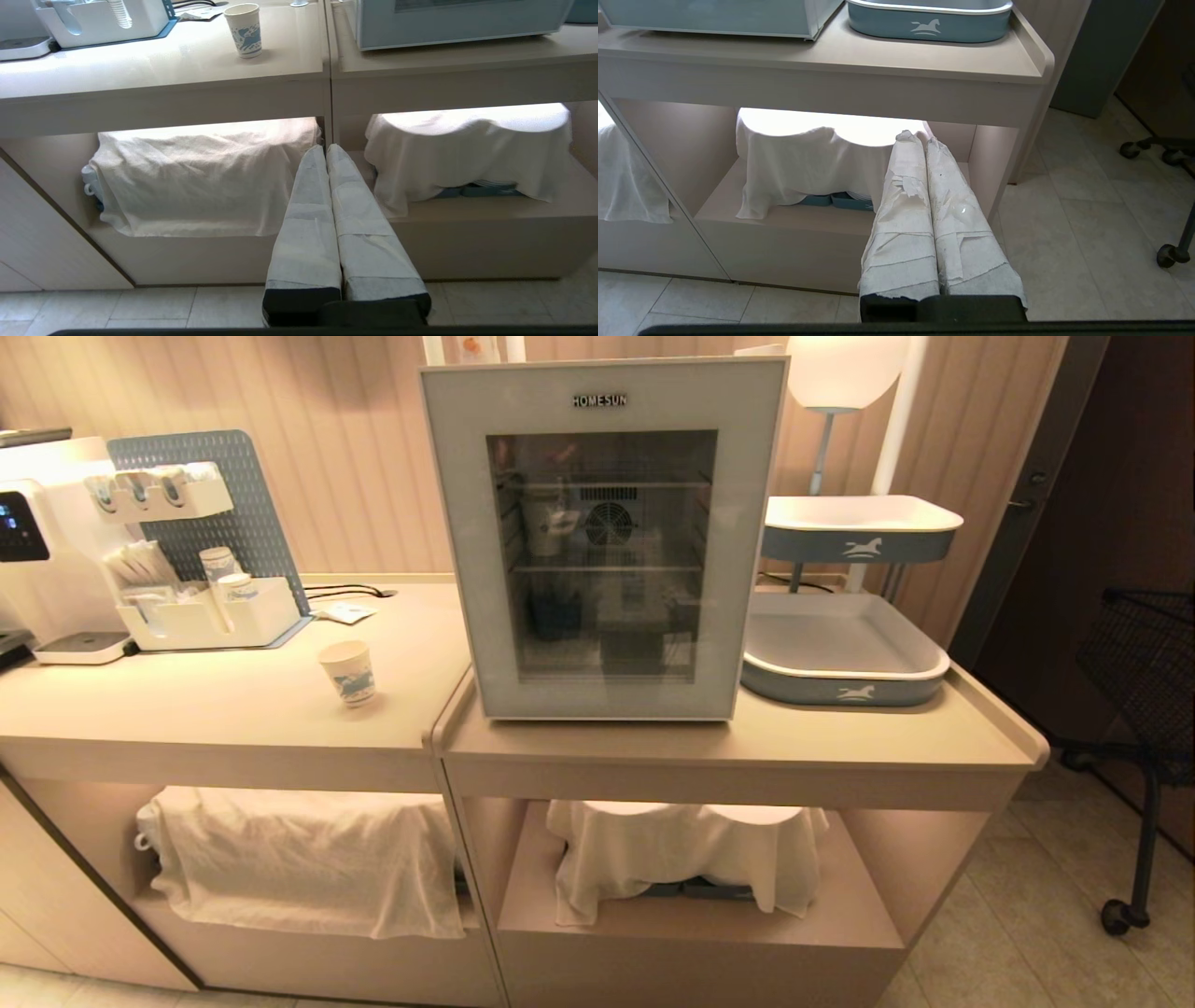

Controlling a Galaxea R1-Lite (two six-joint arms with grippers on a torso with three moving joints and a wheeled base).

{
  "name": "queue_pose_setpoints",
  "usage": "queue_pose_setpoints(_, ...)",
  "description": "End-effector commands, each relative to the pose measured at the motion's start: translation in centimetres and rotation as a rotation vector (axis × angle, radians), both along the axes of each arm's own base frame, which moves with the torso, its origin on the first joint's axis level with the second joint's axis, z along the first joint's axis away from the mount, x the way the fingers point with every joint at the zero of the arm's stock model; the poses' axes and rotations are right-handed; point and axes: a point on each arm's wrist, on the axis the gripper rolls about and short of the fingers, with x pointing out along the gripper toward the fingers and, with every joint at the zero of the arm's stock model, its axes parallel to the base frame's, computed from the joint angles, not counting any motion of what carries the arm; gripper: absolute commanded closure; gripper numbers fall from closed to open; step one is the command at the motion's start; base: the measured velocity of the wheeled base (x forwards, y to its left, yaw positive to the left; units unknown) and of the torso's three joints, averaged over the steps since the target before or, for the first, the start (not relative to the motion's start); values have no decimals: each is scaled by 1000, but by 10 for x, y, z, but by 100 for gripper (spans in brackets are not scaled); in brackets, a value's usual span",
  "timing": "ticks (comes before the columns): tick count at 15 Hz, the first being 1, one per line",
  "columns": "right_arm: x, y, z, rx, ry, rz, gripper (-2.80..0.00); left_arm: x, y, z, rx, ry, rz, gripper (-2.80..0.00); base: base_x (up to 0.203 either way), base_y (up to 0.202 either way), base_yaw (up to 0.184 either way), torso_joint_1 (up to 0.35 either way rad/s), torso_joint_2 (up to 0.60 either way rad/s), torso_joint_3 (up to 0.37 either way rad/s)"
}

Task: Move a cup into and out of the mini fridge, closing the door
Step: Open the freezer door

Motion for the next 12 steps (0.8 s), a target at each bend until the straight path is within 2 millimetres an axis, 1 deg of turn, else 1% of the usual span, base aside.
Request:
queue_pose_setpoints(1,0,0,0,0,0,0,0,-11,0,23,-12,76,-6,0,0,0,0,0,0,0)
queue_pose_setpoints(3,0,0,0,0,1,0,0,1,0,54,-78,174,-15,0,0,0,0,0,0,0)
queue_pose_setpoints(4,0,0,0,-1,0,1,0,12,0,73,-124,219,-15,0,0,0,0,0,0,0)
queue_pose_setpoints(6,0,0,0,-1,1,0,0,44,0,109,-232,317,-22,0,0,0,0,0,0,0)
queue_pose_setpoints(8,0,0,0,0,0,0,0,84,-3,138,-327,400,-74,0,0,0,0,0,0,0)
queue_pose_setpoints(10,0,0,0,0,0,0,0,129,-8,157,-410,445,-158,0,0,0,0,0,0,0)
queue_pose_setpoints(12,0,0,0,0,0,0,0,176,-13,173,-494,435,-222,0,0,0,0,0,0,0)
